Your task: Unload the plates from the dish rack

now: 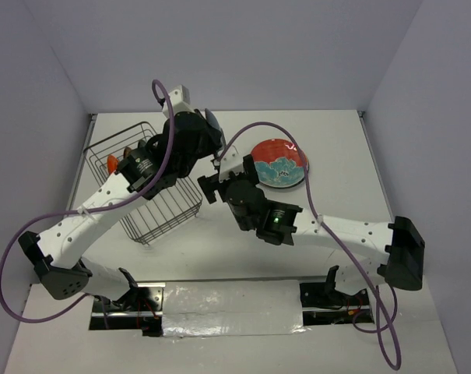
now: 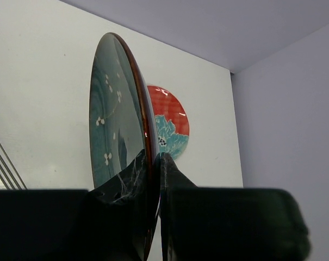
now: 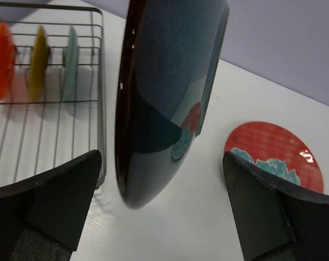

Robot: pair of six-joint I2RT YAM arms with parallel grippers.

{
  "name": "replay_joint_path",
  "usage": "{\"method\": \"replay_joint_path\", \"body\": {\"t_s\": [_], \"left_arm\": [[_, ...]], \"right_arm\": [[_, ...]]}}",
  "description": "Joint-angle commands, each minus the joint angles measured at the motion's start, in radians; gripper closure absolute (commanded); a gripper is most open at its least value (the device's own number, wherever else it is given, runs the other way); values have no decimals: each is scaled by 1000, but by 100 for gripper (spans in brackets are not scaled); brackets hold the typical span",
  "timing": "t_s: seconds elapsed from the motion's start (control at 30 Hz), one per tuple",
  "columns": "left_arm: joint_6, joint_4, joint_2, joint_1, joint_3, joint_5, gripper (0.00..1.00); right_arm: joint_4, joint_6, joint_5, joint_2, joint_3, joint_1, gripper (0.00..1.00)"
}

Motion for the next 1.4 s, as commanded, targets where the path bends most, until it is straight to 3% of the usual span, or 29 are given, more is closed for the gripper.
{"method": "replay_joint_path", "body": {"t_s": [0.0, 0.07, 0.13, 0.17, 0.2, 0.23, 0.33, 0.53, 0.57, 0.6, 0.7, 0.87, 0.9, 0.97, 1.0, 1.1, 1.13, 1.2, 1.23, 1.37], "left_arm": [[-79, 181, -97, -21, 5, -40, 100], [-95, 171, -112, -35, -21, -34, 100], [-115, 161, -140, -42, -46, -31, 100], [-121, 159, -151, -44, -77, -29, 100], [-124, 162, -172, -47, -92, -31, 100], [-130, 162, -181, -47, -106, -40, 100], [-132, 142, -206, -47, -134, -72, 100], [-72, 162, -208, -49, -128, -51, 97], [-57, 170, -208, -49, -129, -54, 92], [-9, 199, -211, -49, -135, -54, 77], [113, 318, -237, -49, -180, -69, 51], [241, 375, -226, -47, -117, -170, 24], [262, 363, -220, -47, -88, -178, 10], [284, 325, -212, -47, -18, -203, 7], [304, 311, -215, -49, -2, -210, 1], [388, 262, -243, -47, 21, -171, 1], [419, 210, -253, -47, 26, -143, 0], [479, 130, -269, -47, 15, -77, 1], [493, 90, -298, -47, -21, -68, 0], [526, -48, -452, -49, -237, 47, 1]], "right_arm": [[109, 4, 161, 47, 38, -13, 2], [151, -8, 190, 60, 29, -18, 4], [229, -45, 230, 64, 13, -18, 19], [252, -60, 236, 64, 6, -18, 31], [302, -88, 258, 61, -8, -18, 50], [320, -94, 270, 58, -14, -15, 57], [379, -102, 270, 22, -60, -10, 100], [475, -120, 232, -42, -148, 1, 100], [470, -106, 221, -65, -165, 1, 100], [437, -85, 203, -79, -171, -1, 100], [391, 19, 149, -142, -205, -8, 100], [282, 191, 65, -248, -248, -76, 100], [234, 219, 33, -286, -254, -96, 100], [180, 324, -27, -326, -277, -195, 100], [135, 401, -126, -347, -287, -244, 100], [36, 545, -366, -410, -304, -531, 100], [18, 565, -540, -416, -298, -680, 100], [-13, 608, -711, -404, -286, -822, 100], [-19, 621, -917, -354, -260, -966, 100], [53, 745, -1433, -118, -203, -1239, 100]]}}
